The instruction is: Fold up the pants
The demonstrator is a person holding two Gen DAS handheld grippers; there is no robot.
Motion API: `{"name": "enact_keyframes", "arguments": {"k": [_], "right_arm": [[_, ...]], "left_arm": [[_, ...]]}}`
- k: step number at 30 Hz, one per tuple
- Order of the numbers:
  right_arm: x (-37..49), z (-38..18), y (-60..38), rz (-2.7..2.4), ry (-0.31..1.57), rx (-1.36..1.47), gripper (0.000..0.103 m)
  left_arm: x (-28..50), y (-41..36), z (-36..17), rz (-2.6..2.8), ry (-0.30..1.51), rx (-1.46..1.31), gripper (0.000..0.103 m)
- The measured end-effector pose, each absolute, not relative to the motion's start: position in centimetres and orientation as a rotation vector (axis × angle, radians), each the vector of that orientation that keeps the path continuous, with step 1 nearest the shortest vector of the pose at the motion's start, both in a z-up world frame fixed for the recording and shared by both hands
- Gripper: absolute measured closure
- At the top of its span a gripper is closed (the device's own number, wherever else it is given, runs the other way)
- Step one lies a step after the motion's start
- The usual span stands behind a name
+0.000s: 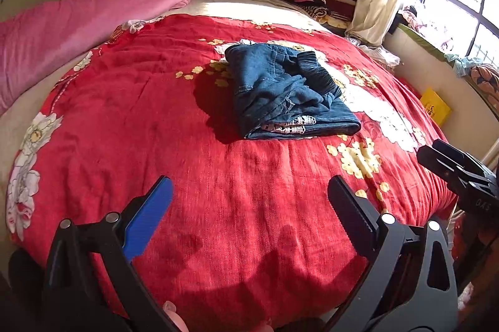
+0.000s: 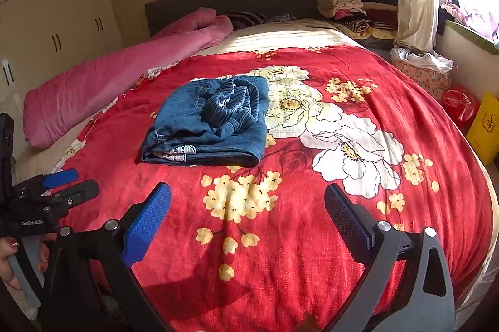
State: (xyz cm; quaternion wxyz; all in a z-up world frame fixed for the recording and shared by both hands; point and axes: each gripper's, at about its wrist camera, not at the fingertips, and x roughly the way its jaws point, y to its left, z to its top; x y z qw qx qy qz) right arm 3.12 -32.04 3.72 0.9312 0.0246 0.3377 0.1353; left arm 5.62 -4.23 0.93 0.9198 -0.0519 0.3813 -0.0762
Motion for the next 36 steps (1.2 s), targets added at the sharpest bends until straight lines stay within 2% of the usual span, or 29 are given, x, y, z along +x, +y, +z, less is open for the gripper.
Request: {"name": "enact_keyframes", "arguments": {"k": [36], "right_arm": [[2.5, 2.0, -32.1, 0.247, 0.735, 0.036, 0.005]], "left_arm": [[5.3, -4.3, -0.4, -0.138, 0.8, -0.123, 0.01]]}}
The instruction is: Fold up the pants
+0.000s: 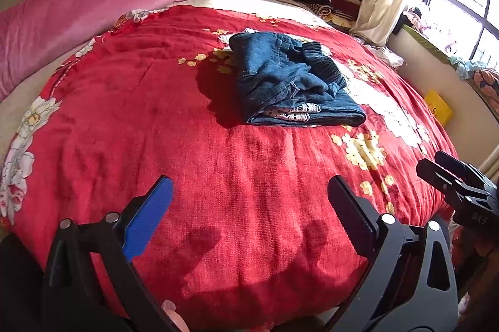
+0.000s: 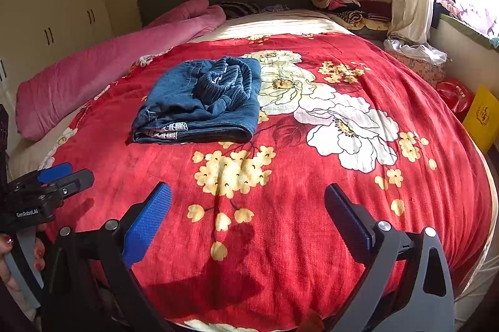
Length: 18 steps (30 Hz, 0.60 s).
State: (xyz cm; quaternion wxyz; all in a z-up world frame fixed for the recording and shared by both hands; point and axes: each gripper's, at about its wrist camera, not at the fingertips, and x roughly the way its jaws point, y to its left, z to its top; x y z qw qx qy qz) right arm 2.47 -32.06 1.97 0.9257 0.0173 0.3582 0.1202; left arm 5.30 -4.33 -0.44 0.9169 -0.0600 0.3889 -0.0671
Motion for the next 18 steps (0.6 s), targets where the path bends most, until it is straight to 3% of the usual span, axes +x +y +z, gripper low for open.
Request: {"name": "enact_keyframes", "arguments": {"k": [18], "right_arm": [[2.39, 2.0, -31.94, 0.244, 0.731, 0.025, 0.005]], "left_arm": [[5.3, -4.29, -0.37, -0.14, 0.808, -0.13, 0.01]]}}
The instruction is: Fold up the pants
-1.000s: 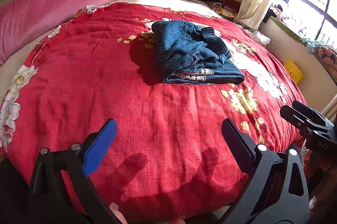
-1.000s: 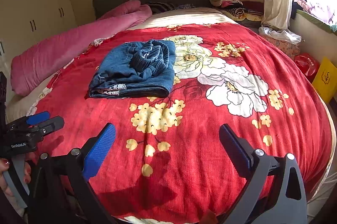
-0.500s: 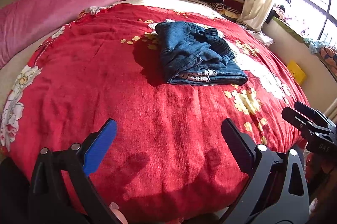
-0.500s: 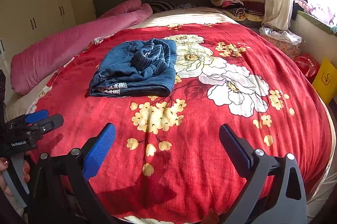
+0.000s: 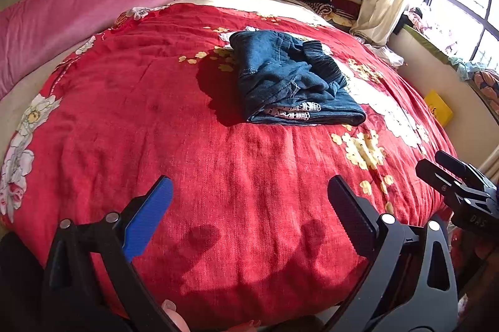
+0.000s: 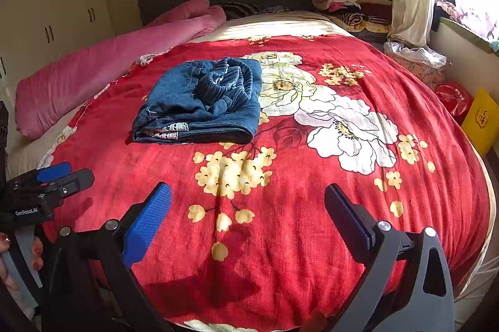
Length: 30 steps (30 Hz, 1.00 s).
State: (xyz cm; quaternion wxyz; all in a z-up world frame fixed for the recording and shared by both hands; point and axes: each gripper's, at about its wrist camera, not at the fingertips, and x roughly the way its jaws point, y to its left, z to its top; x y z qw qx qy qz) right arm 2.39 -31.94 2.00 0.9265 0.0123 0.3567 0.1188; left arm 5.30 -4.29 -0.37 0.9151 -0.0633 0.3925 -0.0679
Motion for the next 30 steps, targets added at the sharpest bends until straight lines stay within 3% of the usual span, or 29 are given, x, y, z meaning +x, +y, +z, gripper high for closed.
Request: {"name": "enact_keyframes", "arguments": {"k": [30], "right_arm": [[2.5, 1.88, -31.57, 0.246, 0.738, 0.016, 0.005]], "left_arm": [[5.32, -4.32, -0.35, -0.119, 0.814, -0.117, 0.01]]}}
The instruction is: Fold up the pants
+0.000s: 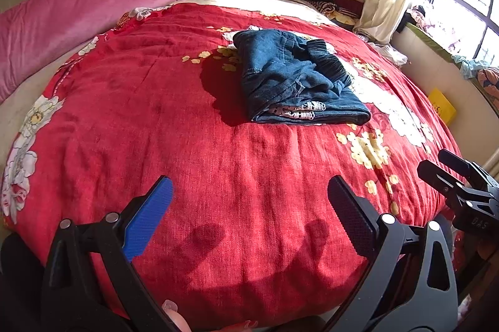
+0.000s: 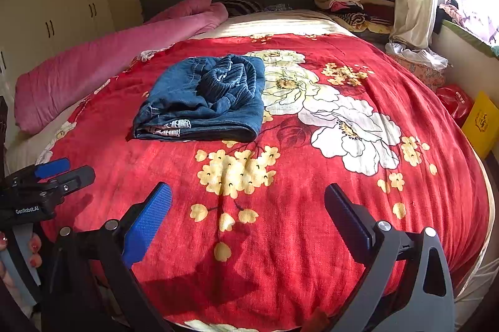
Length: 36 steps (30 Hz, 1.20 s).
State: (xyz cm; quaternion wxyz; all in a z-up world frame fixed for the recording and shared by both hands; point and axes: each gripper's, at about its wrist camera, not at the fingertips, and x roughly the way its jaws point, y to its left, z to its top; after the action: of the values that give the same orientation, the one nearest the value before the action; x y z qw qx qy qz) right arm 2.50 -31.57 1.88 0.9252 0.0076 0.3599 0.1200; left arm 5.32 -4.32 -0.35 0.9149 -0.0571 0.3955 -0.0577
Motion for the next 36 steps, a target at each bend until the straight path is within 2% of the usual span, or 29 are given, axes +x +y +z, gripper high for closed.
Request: {"name": "enact_keyframes", "arguments": {"k": [36], "right_arm": [[2.82, 1.38, -31.74, 0.246, 0.752, 0.0, 0.005]], "left_arm": [[5.35, -4.25, -0.59, -0.105, 0.82, -0.081, 0.01]]}}
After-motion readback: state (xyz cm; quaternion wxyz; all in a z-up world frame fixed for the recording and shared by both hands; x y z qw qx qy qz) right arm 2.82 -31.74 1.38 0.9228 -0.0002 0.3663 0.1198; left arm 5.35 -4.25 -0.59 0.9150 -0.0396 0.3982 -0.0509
